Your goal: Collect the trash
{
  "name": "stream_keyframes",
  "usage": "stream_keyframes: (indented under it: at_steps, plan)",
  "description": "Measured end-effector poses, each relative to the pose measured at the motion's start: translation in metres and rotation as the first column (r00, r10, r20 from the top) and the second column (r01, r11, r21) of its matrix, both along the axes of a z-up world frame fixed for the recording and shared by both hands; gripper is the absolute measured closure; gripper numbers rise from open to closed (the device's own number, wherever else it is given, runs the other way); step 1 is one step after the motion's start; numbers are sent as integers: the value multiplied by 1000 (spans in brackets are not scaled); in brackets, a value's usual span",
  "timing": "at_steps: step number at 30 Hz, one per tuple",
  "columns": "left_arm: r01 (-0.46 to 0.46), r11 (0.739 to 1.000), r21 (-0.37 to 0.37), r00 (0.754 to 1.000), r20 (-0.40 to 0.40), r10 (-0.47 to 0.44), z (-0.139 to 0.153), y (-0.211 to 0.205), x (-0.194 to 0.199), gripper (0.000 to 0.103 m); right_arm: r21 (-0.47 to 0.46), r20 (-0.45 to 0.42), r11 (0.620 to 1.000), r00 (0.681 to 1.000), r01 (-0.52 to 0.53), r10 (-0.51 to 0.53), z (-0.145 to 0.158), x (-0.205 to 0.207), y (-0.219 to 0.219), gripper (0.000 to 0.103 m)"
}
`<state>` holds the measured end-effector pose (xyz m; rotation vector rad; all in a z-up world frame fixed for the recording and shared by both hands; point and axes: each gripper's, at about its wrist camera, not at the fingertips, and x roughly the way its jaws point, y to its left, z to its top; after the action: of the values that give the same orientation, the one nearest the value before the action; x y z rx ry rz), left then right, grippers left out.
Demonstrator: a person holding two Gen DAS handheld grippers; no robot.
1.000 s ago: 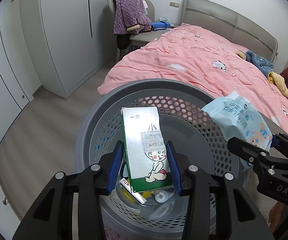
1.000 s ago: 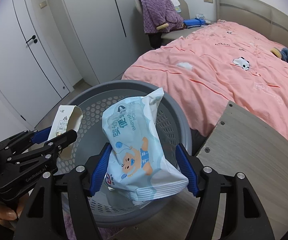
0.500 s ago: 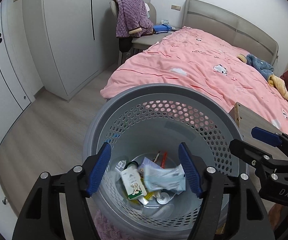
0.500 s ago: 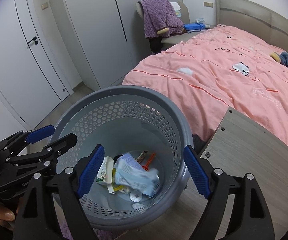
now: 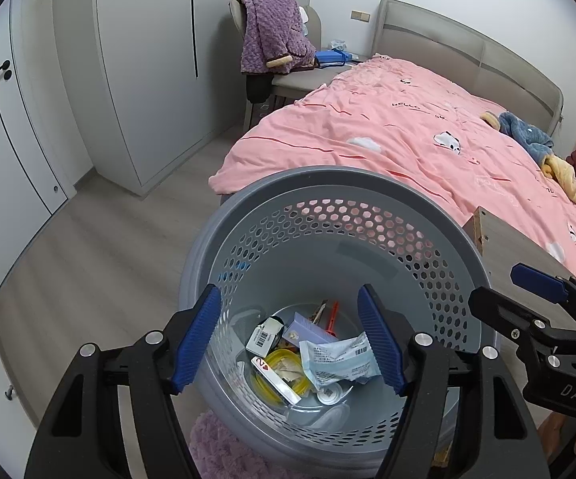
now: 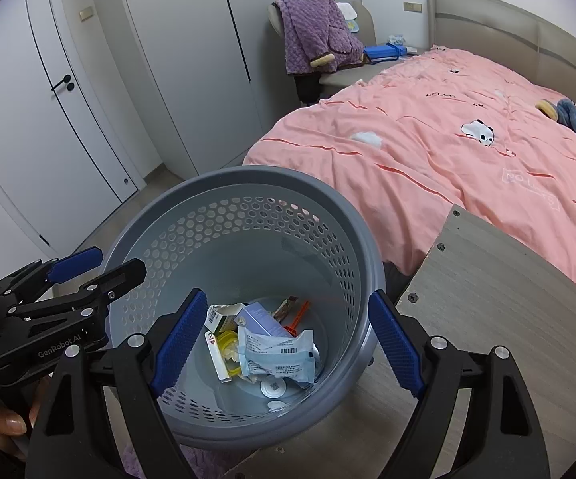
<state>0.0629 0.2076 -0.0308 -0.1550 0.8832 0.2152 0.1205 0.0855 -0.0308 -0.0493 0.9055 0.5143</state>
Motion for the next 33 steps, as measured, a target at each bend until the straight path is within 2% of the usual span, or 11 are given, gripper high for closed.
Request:
stream_keyframes:
  at_steps: [15, 25, 33]
  plan:
    - [-1, 1000, 6, 1000, 1, 1, 1, -1, 0, 33, 8, 4, 1000, 1000, 11, -11, 2, -4, -8, 21]
    - [-9, 1000, 13, 1000, 2, 9, 4, -2, -3, 28, 9, 6, 1000, 1000, 13, -13, 2, -5, -9, 20]
    - [-15, 1000, 19, 1000, 4, 15, 7, -2, -5, 24, 15, 14, 1000, 1000, 19, -19, 4, -6, -12, 15]
